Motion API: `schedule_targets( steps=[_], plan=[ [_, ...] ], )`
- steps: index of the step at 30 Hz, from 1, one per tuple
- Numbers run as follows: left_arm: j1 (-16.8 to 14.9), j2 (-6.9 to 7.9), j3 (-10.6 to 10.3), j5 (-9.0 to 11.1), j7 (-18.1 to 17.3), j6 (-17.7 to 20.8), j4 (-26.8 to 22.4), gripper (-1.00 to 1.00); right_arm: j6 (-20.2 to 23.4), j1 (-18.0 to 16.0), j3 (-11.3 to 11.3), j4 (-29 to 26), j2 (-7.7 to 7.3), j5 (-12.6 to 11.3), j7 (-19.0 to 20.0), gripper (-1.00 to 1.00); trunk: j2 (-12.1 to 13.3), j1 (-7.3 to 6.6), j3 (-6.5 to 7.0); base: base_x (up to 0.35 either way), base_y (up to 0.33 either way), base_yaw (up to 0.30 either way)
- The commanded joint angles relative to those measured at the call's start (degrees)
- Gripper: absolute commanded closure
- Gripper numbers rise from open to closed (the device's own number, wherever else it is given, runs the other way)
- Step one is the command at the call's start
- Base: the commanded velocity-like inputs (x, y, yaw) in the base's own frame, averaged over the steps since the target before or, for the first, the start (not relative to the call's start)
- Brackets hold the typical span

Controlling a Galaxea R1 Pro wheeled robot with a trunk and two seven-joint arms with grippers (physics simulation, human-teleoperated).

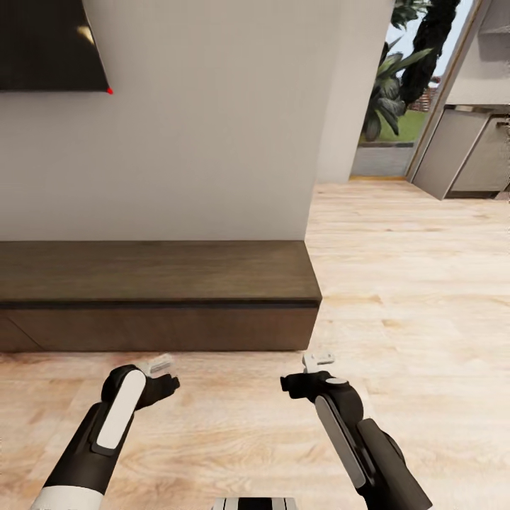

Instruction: Place each of the two pumpkins and all three candles from the living room inside a cabinet in the living room (use any cabinet), then make sure every cabinet is closed, and position the cauldron so it is next to a table in the living room.

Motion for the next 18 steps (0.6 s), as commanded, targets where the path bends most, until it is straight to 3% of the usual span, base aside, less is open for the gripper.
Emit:
schedule_targets(
  steps=[1,5,8,12,18],
  plan=[
    [-0.01,0.09,-0.01,0.55,0.55,0.07,1.21,-1.0,0.11,0.08,0.05,0.29,-0.01,-1.25,-0.56,-1.0,0.0,-0.04,0.18,-0.039,0.008,-0.003],
    [0.02,0.1,-0.24,0.14,0.35,-0.42,9.17,-1.0,-0.43,0.9,-0.05,4.43,-0.01,-3.84,-0.43,-1.0,0.05,-0.14,1.07,-0.013,0.003,-0.001],
    [0.03,0.1,-0.46,0.11,0.23,-3.21,13.62,-1.0,-2.3,1.07,-0.14,8.59,-0.05,-5.68,-0.37,-1.0,0.09,-0.22,1.68,-0.003,0.001,0.009],
    [0.03,0.24,-0.85,-0.22,-1.11,-7.88,16.94,-1.0,-5.89,1.13,-0.16,11.83,-0.09,-8.53,-0.52,-1.0,0.14,-0.33,2.38,-0.063,0.0,0.126],
    [0.03,0.09,-1.69,-0.34,-2.44,-10.7,20.58,-1.0,-7.7,1.13,-0.14,14.91,-0.1,-9.6,-0.67,-1.0,0.22,-0.48,3.38,-0.284,0.0,0.213]
  ],
)
